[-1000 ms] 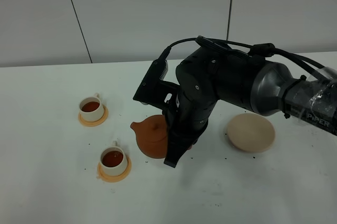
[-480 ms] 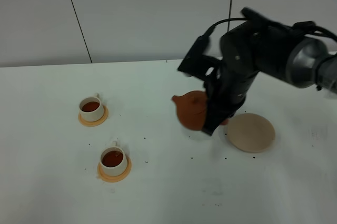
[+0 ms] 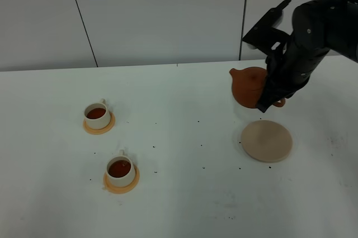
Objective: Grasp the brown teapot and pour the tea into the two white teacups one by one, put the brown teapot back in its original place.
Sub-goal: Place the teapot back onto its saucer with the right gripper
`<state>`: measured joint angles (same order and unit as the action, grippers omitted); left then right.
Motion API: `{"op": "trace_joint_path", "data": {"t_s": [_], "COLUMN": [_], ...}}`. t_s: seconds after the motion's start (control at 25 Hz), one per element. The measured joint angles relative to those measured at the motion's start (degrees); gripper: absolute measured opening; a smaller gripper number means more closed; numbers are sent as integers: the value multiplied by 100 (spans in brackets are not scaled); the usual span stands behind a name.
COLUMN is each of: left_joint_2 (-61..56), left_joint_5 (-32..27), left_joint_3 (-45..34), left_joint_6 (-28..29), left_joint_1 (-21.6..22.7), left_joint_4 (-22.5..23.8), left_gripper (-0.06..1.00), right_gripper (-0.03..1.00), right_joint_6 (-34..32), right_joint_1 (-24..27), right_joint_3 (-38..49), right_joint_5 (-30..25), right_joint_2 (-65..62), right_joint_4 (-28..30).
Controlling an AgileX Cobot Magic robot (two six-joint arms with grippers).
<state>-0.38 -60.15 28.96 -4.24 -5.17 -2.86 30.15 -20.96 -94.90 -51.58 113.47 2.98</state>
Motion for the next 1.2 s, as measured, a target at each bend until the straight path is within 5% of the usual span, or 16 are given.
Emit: {"op": "trace_joint_path", "data": {"t_s": [0.48, 1.2], "left_joint_2": [0, 0], "left_joint_5": [0, 0], "left_joint_3": [0, 0], "left_joint_6": [0, -1], "left_joint_1": [0, 0], "left_joint_4": [0, 0], "left_gripper": [23, 23], "right_gripper": [10, 10], "right_joint_6": [-323, -450], "right_joint_1": [294, 337], "right_joint_3": [1756, 2307], "right_joint_5": [1459, 1663], "right_joint_2": [-431, -489], "right_joint_4": [-298, -747]}}
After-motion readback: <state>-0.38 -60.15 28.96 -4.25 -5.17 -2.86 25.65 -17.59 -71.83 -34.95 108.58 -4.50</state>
